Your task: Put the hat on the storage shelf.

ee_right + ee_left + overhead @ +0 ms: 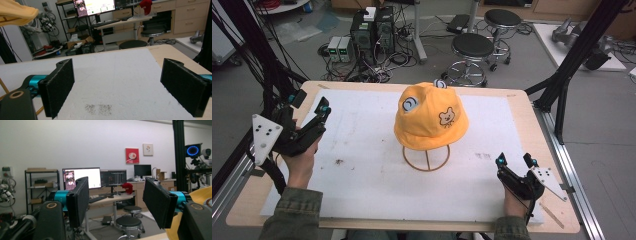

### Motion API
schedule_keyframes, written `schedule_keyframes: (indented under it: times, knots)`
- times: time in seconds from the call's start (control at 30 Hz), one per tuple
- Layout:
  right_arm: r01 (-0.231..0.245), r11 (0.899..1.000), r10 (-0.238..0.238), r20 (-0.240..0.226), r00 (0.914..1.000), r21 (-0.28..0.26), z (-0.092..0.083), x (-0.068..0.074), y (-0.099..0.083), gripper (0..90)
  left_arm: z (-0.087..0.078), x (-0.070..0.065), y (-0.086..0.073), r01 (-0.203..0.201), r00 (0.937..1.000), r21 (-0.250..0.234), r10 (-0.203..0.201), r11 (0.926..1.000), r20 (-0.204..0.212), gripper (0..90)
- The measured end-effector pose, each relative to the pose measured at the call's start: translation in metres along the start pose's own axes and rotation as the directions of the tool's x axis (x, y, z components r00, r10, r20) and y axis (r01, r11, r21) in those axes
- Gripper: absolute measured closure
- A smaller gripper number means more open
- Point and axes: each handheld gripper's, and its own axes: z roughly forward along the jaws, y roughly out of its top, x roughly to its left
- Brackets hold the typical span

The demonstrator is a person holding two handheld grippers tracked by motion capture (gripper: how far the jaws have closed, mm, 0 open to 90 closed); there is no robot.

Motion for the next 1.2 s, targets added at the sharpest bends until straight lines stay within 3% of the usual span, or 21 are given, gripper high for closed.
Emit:
schedule_keyframes:
  times: [0.23, 0.43, 0.57, 0.67, 0.93, 1.2]
  knots:
    - [0.004, 1.0, -0.004, 0.011, 0.9999, -0.014, -0.002, 0.0, 0.0, 10.8, -0.02, 0.012, -0.024, -0.007, 0.9975, 0.063, 0.012, 0.998, -0.07, 36.2]
    - [-0.002, 1.0, 0.003, 0.007, 1.0, -0.018, -0.003, 0.0, 0.0, 10.8, -0.033, 0.022, -0.044, 0.01, 0.9925, 0.123, 0.005, 0.9923, -0.123, 33.8]
    - [0.002, 1.0, -0.002, 0.005, 1.0, -0.02, -0.004, 0.0, 0.0, 10.8, -0.043, 0.028, -0.06, 0.037, 0.9912, 0.184, -0.012, 0.9823, -0.132, 34.0]
    - [0.0, 1.0, 0.0, 0.001, 1.0, -0.02, -0.004, 0.001, 0.0, 10.8, -0.048, 0.029, -0.068, 0.034, 0.9909, 0.213, -0.006, 0.9764, -0.135, 34.0]
    - [0.002, 1.0, -0.002, 0.001, 1.0, -0.023, -0.005, 0.002, -0.001, 10.7, -0.061, 0.032, -0.085, 0.047, 0.9879, 0.263, -0.005, 0.9635, -0.155, 33.2]
    - [-0.002, 1.0, 0.002, 0.005, 1.0, -0.019, -0.007, 0.0, -0.001, 10.8, -0.073, 0.036, -0.103, 0.067, 0.9825, 0.328, -0.005, 0.9421, -0.186, 33.2]
